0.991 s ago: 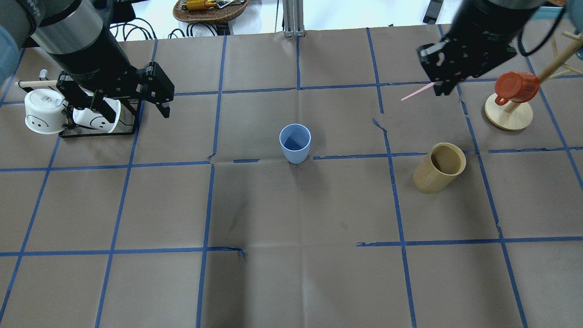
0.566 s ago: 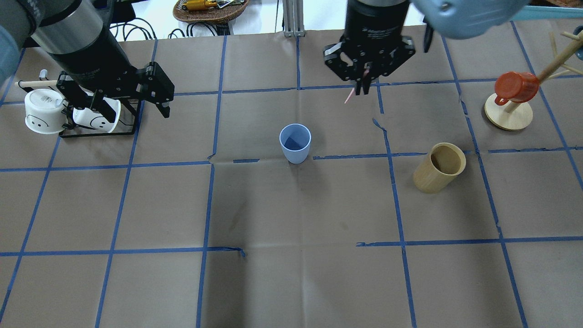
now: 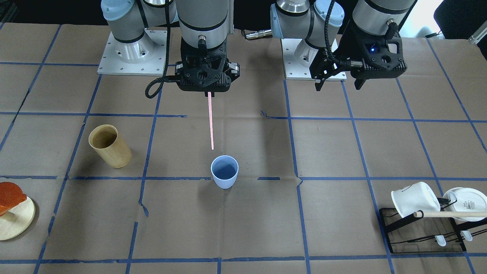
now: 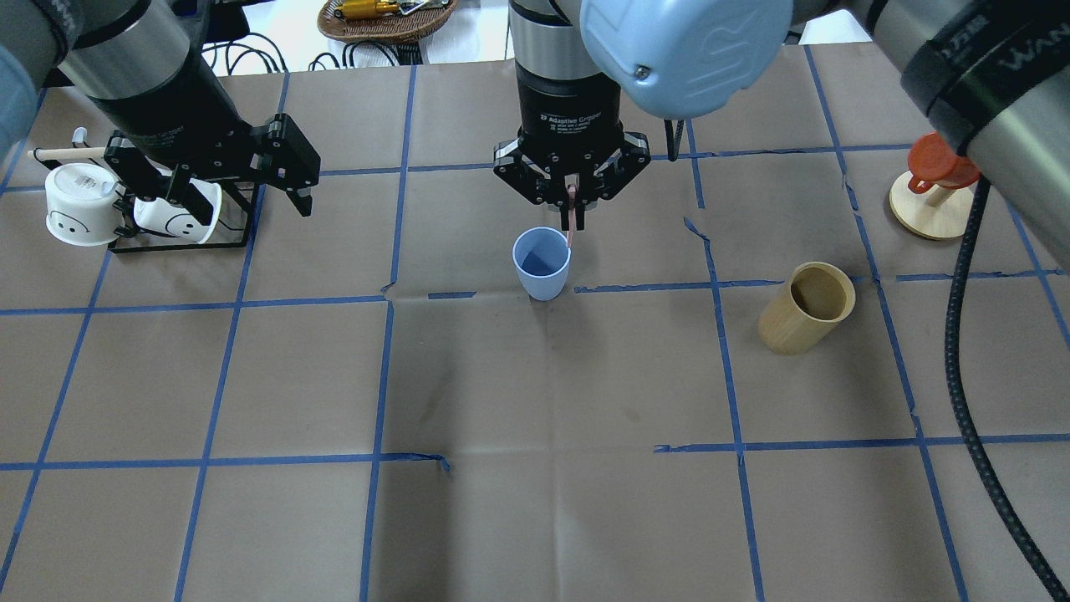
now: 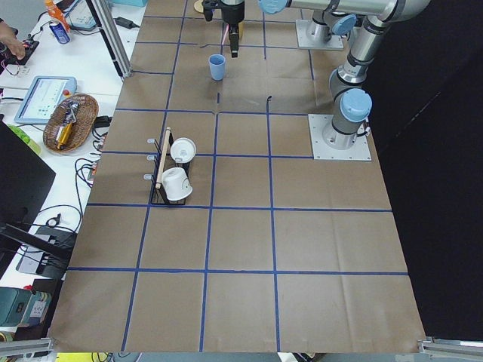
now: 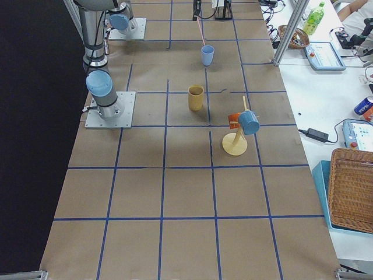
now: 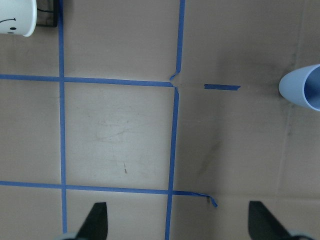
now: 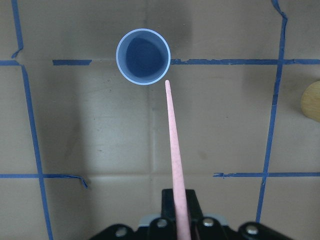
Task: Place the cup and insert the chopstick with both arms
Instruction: 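Lower the chopstick into the blue cup with the right gripper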
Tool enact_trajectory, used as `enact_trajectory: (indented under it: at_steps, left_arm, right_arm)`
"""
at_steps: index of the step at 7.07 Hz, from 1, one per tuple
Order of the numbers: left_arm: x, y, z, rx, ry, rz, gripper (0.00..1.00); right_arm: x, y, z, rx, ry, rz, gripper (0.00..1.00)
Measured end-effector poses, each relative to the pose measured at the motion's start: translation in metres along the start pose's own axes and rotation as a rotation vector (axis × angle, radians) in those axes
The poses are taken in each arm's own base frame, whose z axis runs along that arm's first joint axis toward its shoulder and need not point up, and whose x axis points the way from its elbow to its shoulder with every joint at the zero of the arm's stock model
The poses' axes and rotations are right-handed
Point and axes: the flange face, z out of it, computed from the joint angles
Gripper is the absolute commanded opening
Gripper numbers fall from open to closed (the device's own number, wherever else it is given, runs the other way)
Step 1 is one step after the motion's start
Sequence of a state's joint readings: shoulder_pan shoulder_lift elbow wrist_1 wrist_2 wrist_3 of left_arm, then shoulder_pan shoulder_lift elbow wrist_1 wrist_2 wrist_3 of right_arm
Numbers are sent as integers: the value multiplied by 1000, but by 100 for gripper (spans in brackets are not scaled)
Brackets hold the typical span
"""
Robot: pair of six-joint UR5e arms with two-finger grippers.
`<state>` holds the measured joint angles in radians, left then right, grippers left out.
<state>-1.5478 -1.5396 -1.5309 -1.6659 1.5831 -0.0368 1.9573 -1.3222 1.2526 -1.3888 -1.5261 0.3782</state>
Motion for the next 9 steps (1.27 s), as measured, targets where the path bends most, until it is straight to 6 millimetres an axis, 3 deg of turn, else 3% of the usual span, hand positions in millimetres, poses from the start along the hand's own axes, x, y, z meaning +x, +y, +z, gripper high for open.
enact_trajectory:
  at_steps: [2,6,9]
  left_arm:
    - [0,0,0,0,0,0,100]
    - [0,0,0,-1,0,-1,100]
    - [0,0,0,0,0,-1,100]
  right_arm:
    - [-6,-8,9,-12,-16,0,2]
    - [-15,-34,46,-29,-11,-9,3]
    - [-21,-49,76,-65,4,-2,10]
